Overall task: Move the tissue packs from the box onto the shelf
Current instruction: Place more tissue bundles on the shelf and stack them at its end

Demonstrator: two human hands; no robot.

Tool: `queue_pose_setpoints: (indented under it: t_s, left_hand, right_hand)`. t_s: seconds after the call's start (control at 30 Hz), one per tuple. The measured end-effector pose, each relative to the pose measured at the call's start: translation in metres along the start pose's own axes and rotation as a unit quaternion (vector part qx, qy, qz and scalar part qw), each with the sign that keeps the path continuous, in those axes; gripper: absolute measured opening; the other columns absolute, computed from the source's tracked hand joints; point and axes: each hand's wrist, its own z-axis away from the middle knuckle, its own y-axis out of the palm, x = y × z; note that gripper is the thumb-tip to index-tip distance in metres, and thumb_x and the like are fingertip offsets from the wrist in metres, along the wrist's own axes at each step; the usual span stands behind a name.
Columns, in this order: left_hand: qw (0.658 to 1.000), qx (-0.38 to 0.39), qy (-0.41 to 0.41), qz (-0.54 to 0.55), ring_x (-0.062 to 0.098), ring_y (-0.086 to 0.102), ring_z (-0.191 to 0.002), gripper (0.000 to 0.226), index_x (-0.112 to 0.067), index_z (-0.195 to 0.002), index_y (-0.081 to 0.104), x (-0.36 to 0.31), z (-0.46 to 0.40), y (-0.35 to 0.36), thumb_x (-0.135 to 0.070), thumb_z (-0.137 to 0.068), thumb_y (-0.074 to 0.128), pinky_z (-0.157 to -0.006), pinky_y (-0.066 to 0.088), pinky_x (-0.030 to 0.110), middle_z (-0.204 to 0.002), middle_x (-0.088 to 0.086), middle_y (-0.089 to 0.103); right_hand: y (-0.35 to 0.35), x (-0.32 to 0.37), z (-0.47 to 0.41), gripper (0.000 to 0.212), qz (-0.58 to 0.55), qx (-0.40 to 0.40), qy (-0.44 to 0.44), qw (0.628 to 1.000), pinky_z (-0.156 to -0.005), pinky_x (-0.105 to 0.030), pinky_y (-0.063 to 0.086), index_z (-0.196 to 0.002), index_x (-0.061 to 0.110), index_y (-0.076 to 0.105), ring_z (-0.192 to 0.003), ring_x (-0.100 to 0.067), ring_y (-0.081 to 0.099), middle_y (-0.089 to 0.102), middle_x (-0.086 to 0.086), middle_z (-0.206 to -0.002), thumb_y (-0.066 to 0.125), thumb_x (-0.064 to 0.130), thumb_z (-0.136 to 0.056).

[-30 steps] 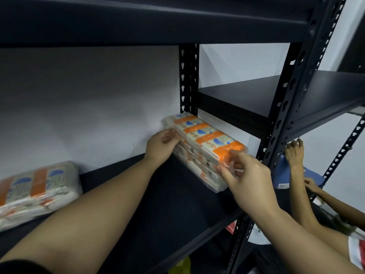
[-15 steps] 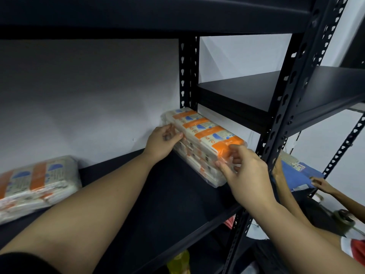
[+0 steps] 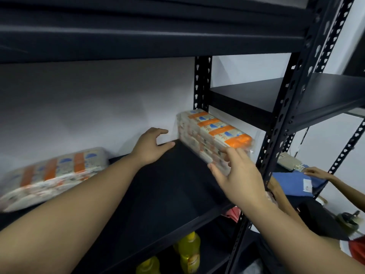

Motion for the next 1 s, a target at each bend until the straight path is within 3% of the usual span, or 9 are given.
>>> queue_pose_setpoints:
  t_s: [0.07, 0.2, 0.33, 0.43, 0.5, 0.57, 0.67, 0.87, 1.0]
  left_hand:
    - [0.999, 0.007, 0.003, -0.049, 0.013, 0.052, -0.127, 0.055, -0.025, -0.136, 0.06, 0.017, 0.021, -0.029, -0.051, -0.089, 0.071, -0.1, 0.035, 0.022, -0.139, -0.006, 0.055]
    - [0.991, 0.019, -0.031, -0.129, 0.019, 0.053, -0.124, 0.054, -0.025, -0.133, 0.06, 0.06, 0.067, -0.087, -0.051, -0.087, 0.072, -0.104, 0.041, 0.03, -0.134, -0.001, 0.055]
    - [0.97, 0.021, -0.093, -0.225, 0.027, 0.054, -0.125, 0.071, -0.029, -0.139, 0.057, 0.104, 0.113, -0.139, -0.066, -0.08, 0.067, -0.107, 0.041, 0.037, -0.136, 0.006, 0.056]
    - [0.929, 0.042, -0.175, -0.322, 0.031, 0.04, -0.139, 0.088, -0.047, -0.149, 0.038, 0.133, 0.142, -0.167, -0.085, -0.07, 0.047, -0.114, 0.03, 0.055, -0.151, 0.006, 0.043]
    - [0.906, 0.063, -0.226, -0.352, 0.035, 0.027, -0.146, 0.088, -0.056, -0.151, 0.017, 0.147, 0.158, -0.178, -0.086, -0.074, 0.046, -0.112, 0.022, 0.066, -0.157, 0.007, 0.031]
    - [0.91, 0.059, -0.229, -0.34, 0.038, 0.023, -0.147, 0.087, -0.057, -0.152, 0.009, 0.156, 0.168, -0.183, -0.081, -0.08, 0.05, -0.113, 0.022, 0.068, -0.16, 0.008, 0.025]
    - [0.928, 0.039, -0.177, -0.325, 0.036, 0.026, -0.146, 0.081, -0.054, -0.154, 0.016, 0.156, 0.177, -0.183, -0.072, -0.086, 0.056, -0.117, 0.025, 0.06, -0.162, 0.007, 0.027]
    - [0.984, 0.037, -0.05, -0.167, 0.02, 0.039, -0.142, 0.096, -0.039, -0.152, 0.035, 0.14, 0.198, -0.171, -0.075, -0.07, 0.068, -0.117, 0.034, 0.042, -0.154, -0.006, 0.042]
    - [0.989, -0.039, -0.119, -0.08, 0.014, 0.041, -0.135, 0.106, -0.03, -0.15, 0.035, 0.139, 0.217, -0.168, -0.061, -0.063, 0.088, -0.113, 0.038, 0.038, -0.148, -0.004, 0.039]
  right_hand:
    - [0.012, 0.018, 0.008, 0.043, -0.014, 0.026, -0.004, 1.0, -0.068, -0.032, 0.05, -0.119, 0.023, 0.059, -0.097, -0.018, 0.061, 0.056, 0.008, -0.108, 0.069, 0.054, -0.089]
    - [0.042, 0.056, 0.021, 0.058, -0.071, 0.116, -0.022, 0.99, -0.093, -0.034, 0.053, -0.133, 0.027, 0.059, -0.117, -0.014, 0.058, 0.06, 0.006, -0.12, 0.065, 0.062, -0.088]
    - [0.067, 0.094, 0.032, 0.065, -0.096, 0.204, -0.028, 0.974, -0.102, -0.032, 0.047, -0.142, 0.028, 0.054, -0.127, -0.014, 0.051, 0.058, 0.007, -0.132, 0.062, 0.065, -0.089]
    - [0.087, 0.115, 0.04, 0.068, -0.105, 0.25, -0.024, 0.962, -0.105, -0.034, 0.046, -0.143, 0.029, 0.053, -0.132, -0.015, 0.047, 0.056, 0.008, -0.136, 0.062, 0.067, -0.088]
    - [0.099, 0.126, 0.046, 0.069, -0.105, 0.267, -0.022, 0.958, -0.106, -0.035, 0.045, -0.143, 0.029, 0.053, -0.134, -0.015, 0.045, 0.055, 0.008, -0.137, 0.062, 0.068, -0.087]
    - [0.11, 0.134, 0.049, 0.069, -0.099, 0.274, -0.022, 0.956, -0.106, -0.033, 0.045, -0.143, 0.028, 0.053, -0.134, -0.015, 0.044, 0.055, 0.007, -0.137, 0.062, 0.068, -0.087]
    - [0.121, 0.143, 0.05, 0.07, -0.094, 0.272, -0.026, 0.958, -0.105, -0.032, 0.043, -0.143, 0.027, 0.053, -0.132, -0.016, 0.044, 0.056, 0.006, -0.136, 0.061, 0.068, -0.088]
    - [0.134, 0.157, 0.041, 0.096, -0.192, 0.275, -0.012, 0.942, -0.113, -0.04, 0.041, -0.153, 0.038, 0.034, -0.139, -0.02, 0.042, 0.044, 0.002, -0.149, 0.075, 0.07, -0.073]
    - [0.135, 0.154, 0.037, 0.114, -0.252, 0.291, -0.013, 0.923, -0.122, -0.046, 0.026, -0.153, 0.052, 0.024, -0.155, -0.015, 0.012, 0.021, 0.006, -0.166, 0.083, 0.073, -0.058]
